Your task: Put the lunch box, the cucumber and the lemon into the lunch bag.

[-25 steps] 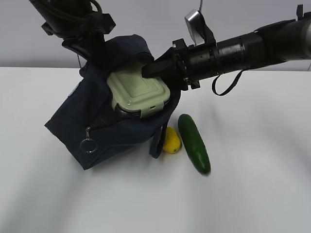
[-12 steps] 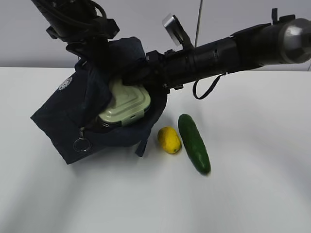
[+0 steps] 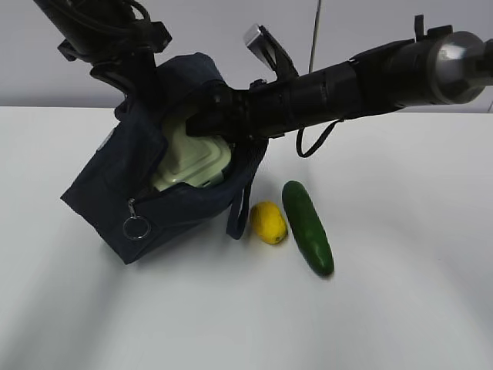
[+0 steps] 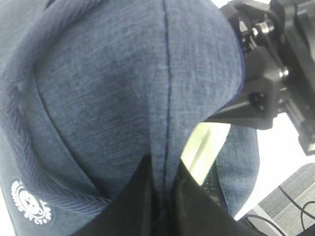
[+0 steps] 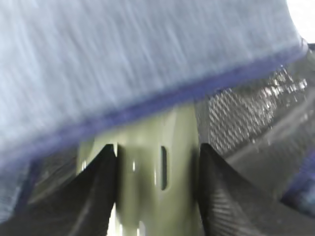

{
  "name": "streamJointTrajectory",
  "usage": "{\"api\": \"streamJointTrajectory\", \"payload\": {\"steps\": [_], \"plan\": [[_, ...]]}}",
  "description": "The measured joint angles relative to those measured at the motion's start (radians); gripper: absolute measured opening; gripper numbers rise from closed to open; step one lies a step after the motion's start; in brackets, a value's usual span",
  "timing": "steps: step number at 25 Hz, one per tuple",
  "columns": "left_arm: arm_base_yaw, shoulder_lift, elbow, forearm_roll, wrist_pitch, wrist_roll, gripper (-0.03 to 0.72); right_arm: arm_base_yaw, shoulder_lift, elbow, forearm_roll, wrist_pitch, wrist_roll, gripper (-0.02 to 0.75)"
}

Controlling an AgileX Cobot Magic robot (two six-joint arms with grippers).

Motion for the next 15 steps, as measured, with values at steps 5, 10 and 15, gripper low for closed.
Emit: {"api": "streamJointTrajectory", "payload": {"steps": [5,10,15], "plan": [[0.006,0.000,0.000,-0.008,0.000,0.005,0.012,0.034,0.009,-0.001,0.015,-0.069,-0.029,0.364],[0.008,0.031,0.000,-0.014,0.002,0.007,0.012,0.045,0.065,-0.019,0.026,-0.074,-0.036,0.363],[0.008,0.045,0.000,-0.029,0.002,0.013,0.012,0.047,0.102,-0.025,0.034,-0.074,-0.044,0.363]]}}
